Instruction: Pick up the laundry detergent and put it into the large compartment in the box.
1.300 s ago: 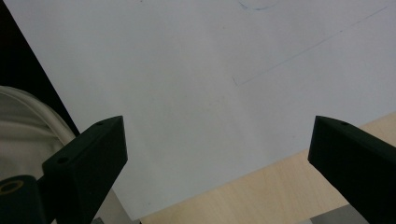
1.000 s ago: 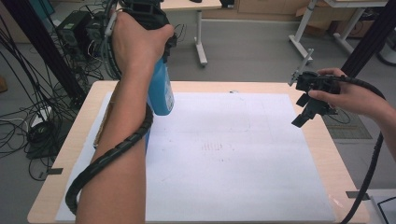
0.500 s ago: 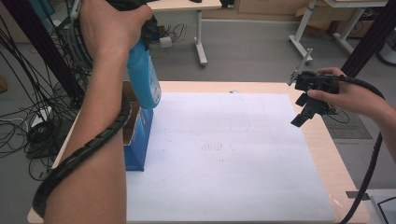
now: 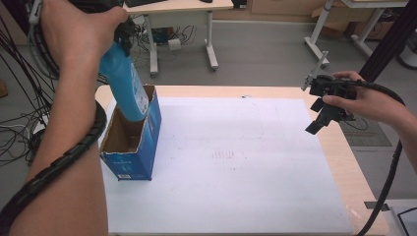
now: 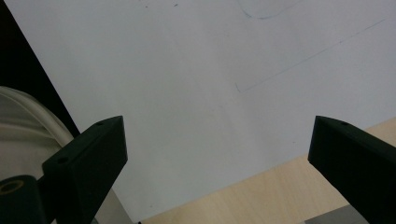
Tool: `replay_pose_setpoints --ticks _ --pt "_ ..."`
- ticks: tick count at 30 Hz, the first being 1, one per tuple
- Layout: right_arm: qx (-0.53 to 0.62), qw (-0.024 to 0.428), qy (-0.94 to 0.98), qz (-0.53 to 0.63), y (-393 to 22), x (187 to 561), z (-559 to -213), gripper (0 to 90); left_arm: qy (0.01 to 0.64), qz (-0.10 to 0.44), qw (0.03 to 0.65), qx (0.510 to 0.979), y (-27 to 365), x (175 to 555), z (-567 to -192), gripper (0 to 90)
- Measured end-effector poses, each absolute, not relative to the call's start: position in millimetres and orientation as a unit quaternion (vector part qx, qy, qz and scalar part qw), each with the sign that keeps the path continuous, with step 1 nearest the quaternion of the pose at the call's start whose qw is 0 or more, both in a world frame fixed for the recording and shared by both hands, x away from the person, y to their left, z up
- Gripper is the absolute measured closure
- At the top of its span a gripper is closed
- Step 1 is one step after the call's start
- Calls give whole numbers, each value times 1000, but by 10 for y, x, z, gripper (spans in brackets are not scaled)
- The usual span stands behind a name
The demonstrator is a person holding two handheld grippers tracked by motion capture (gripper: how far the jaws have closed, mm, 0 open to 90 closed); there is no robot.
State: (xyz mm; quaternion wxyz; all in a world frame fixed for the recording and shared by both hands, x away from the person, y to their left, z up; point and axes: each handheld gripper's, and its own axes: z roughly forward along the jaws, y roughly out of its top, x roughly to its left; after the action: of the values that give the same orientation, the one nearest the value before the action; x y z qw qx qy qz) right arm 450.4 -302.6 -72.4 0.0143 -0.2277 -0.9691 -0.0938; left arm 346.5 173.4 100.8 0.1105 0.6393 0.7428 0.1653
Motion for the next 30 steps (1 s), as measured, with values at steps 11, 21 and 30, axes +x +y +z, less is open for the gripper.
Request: replay_pose_setpoints --ticks 11,21,30 --pt "-226 14 -970 -89 -2981 4503 -733 47 750 167 96 632 1939 3488 813 386" --pt "-228 14 -970 -88 -2973 4521 -756 47 752 164 81 633 2017 3600 597 386" --pt "-232 15 -969 -88 -2975 4539 -779 47 750 153 69 640 2045 3705 392 387"
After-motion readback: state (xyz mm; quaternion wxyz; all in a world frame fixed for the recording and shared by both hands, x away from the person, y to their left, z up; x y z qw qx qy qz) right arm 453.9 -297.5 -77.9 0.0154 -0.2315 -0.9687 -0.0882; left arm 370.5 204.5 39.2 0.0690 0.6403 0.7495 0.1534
